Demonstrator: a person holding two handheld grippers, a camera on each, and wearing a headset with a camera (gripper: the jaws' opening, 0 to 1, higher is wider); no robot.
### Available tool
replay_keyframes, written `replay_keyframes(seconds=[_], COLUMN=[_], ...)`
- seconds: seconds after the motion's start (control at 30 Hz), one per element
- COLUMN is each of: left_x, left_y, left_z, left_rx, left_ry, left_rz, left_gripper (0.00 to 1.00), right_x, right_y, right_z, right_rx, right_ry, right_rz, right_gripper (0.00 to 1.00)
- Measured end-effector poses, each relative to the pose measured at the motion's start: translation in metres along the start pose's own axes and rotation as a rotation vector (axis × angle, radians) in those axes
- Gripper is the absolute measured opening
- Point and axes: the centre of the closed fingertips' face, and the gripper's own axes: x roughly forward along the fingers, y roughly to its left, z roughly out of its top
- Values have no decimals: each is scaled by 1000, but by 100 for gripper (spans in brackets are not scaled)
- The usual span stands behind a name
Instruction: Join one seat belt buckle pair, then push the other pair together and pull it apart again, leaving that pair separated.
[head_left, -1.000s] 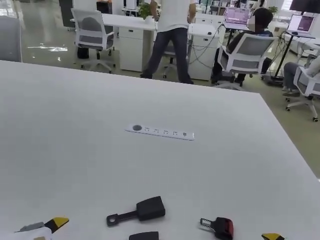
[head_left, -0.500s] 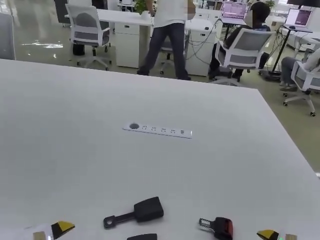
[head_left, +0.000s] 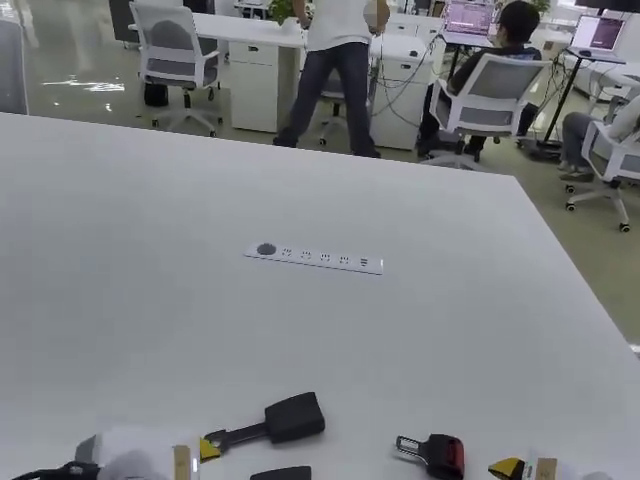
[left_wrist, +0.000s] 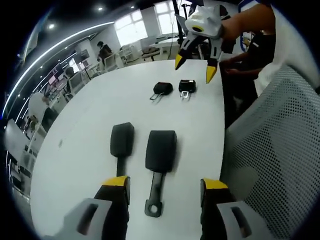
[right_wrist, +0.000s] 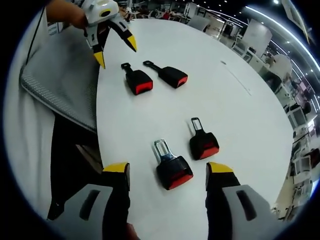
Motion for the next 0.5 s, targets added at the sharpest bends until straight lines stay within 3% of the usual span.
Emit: replay_keyframes(seconds=[0.27,0.5], left_x=[23,37], left_y=[10,4], left_z=[5,7], left_rx=[43,85], left_ry=[23,69], left_rz=[-43,-100], left_gripper=[55,50], right_x=[12,24], right_y=[-3,-4], right_z=[-13,-23], right_rx=[-66,-97], right_ry=[50,85], right_rz=[50,91], right_gripper=[52,46])
